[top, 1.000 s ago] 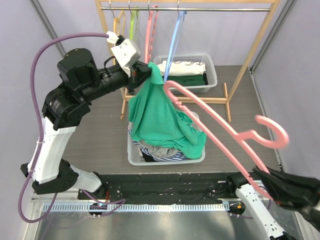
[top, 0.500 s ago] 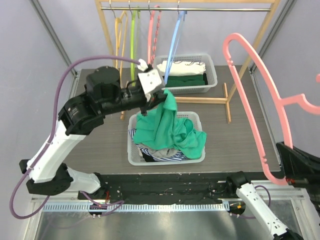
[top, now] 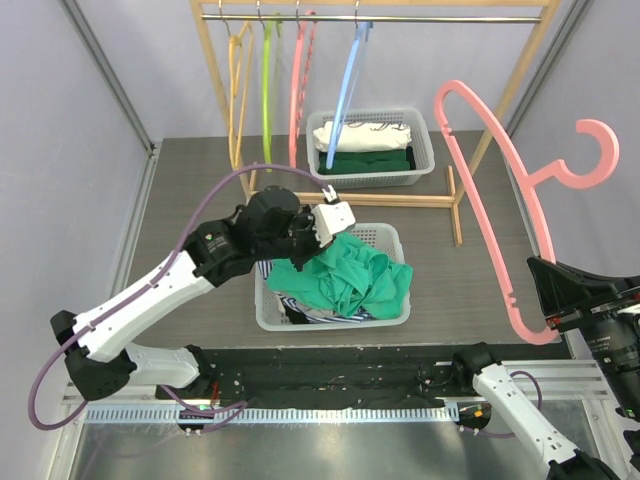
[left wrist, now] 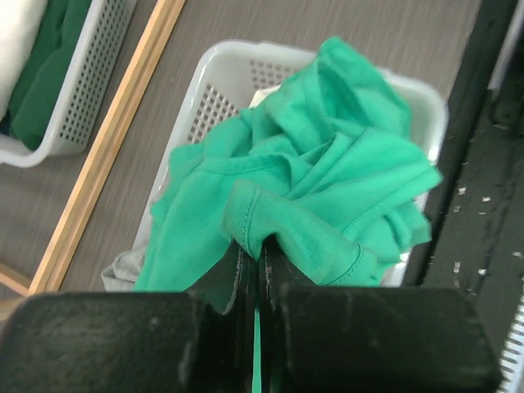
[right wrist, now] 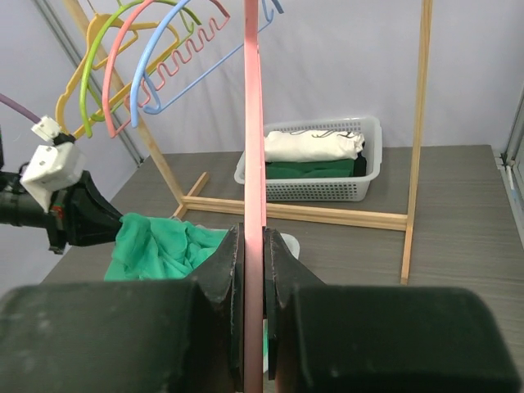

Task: Remove the tank top from the hanger
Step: Place the tank top in the bin.

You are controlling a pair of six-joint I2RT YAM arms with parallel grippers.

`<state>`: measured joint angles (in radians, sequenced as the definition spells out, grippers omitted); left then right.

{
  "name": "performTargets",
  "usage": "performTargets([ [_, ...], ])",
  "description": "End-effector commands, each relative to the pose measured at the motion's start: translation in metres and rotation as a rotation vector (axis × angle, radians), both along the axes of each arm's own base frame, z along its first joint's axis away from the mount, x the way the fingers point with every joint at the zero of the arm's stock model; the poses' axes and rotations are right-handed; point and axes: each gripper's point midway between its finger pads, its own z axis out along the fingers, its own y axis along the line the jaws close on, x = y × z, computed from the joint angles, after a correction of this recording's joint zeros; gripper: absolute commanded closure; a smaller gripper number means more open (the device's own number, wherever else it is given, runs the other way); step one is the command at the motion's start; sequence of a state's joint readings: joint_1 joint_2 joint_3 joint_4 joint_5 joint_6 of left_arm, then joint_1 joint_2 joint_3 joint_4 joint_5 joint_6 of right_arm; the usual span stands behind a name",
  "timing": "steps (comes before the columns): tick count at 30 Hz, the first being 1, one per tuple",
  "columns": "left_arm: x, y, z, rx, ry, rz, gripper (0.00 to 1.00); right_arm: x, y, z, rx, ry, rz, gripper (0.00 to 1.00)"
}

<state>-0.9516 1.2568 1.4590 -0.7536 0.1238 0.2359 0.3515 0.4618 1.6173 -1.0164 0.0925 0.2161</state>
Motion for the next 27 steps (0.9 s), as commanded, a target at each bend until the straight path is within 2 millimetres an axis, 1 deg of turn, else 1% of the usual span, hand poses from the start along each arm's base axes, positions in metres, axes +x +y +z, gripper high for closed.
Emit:
performTargets([
  [1, 0.030, -0.007, -0.004, -0.032, -0.148, 0.064, 1.00, -0.002, -0.005, 0.007, -0.008, -0.039, -0.020, 0.99],
  [2, 0.035, -0.010, -0.009, -0.016, -0.158, 0.064, 1.00, -0.002, -0.005, 0.007, -0.012, -0.038, -0.018, 0.99],
  [3, 0.043, -0.012, -0.007, -0.012, -0.173, 0.093, 1.00, -0.002, -0.004, 0.003, -0.019, -0.029, -0.016, 0.99],
  [4, 0.050, -0.021, -0.020, 0.015, -0.147, 0.093, 1.00, 0.000, -0.003, 0.000, -0.025, -0.018, -0.015, 0.99],
  [6, 0.057, -0.033, -0.021, -0.002, -0.126, 0.102, 1.00, 0.003, -0.002, -0.007, -0.039, 0.004, -0.011, 0.99],
  [7, 0.060, -0.040, -0.037, 0.019, -0.100, 0.098, 1.00, 0.006, 0.000, -0.011, -0.048, 0.018, -0.005, 0.99],
  [8, 0.062, -0.043, -0.044, 0.026, -0.091, 0.100, 1.00, 0.008, 0.002, -0.014, -0.057, 0.030, 0.001, 0.99],
  [10, 0.067, -0.049, -0.070, 0.061, -0.063, 0.102, 1.00, 0.011, 0.005, -0.021, -0.063, 0.058, 0.012, 0.99],
  [11, 0.063, -0.051, -0.088, 0.078, -0.027, 0.079, 1.00, 0.012, 0.006, -0.023, -0.066, 0.065, 0.013, 0.99],
  [13, 0.063, -0.052, -0.107, 0.088, 0.006, 0.084, 1.00, 0.014, 0.005, -0.028, -0.068, 0.081, 0.008, 0.99],
  [14, 0.057, -0.048, -0.131, 0.123, 0.043, 0.070, 1.00, 0.014, 0.003, -0.029, -0.069, 0.082, -0.001, 0.99],
  [16, 0.054, -0.047, -0.146, 0.124, 0.053, 0.069, 1.00, 0.016, 0.000, -0.032, -0.069, 0.089, -0.024, 0.99],
  [17, 0.050, -0.041, -0.163, 0.152, 0.074, 0.068, 1.00, 0.018, 0.000, -0.034, -0.070, 0.097, -0.024, 0.99],
  [19, 0.048, -0.037, -0.174, 0.160, 0.079, 0.073, 1.00, 0.023, 0.001, -0.041, -0.078, 0.120, -0.027, 0.99],
  [20, 0.044, -0.031, -0.186, 0.182, 0.092, 0.075, 1.00, 0.026, 0.002, -0.043, -0.081, 0.128, -0.025, 0.99],
  [22, 0.045, -0.027, -0.195, 0.198, 0.090, 0.091, 1.00, 0.032, 0.006, -0.048, -0.083, 0.148, -0.015, 0.99],
  [25, 0.036, -0.014, -0.220, 0.251, 0.139, 0.085, 1.00, 0.035, 0.010, -0.044, -0.078, 0.141, -0.001, 0.99],
  [26, 0.034, -0.011, -0.224, 0.258, 0.179, 0.097, 1.00, 0.038, 0.012, -0.044, -0.080, 0.147, 0.000, 0.99],
  [27, 0.029, -0.001, -0.232, 0.290, 0.227, 0.103, 0.99, 0.039, 0.012, -0.043, -0.079, 0.147, 0.000, 0.99],
])
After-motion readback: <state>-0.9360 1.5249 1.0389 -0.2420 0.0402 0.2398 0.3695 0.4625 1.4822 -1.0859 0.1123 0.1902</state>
